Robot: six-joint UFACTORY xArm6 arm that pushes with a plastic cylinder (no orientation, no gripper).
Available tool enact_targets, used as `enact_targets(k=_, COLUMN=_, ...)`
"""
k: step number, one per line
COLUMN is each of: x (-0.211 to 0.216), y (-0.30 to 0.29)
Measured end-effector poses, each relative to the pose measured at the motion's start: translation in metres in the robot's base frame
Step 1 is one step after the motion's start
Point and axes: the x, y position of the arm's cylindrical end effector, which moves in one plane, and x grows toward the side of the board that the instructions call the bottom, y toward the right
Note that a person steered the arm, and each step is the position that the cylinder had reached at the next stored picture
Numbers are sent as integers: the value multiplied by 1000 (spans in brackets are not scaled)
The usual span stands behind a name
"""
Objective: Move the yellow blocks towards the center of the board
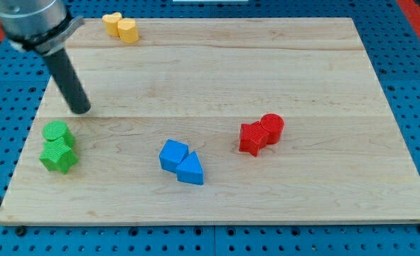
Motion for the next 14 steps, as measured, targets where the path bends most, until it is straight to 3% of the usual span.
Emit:
enact_targets(k=4, x=-128, y=-71)
enact_targets(k=6, x=-220, y=-55)
enact_targets(k=7, x=-220, y=-43)
enact_targets(k=9, x=-198, y=99)
enact_targets(k=10, x=-143, y=108)
enact_targets(k=11, x=-133, y=126)
enact_targets(k=12, x=-124, y=71)
enact_targets(k=14, x=-92, y=16)
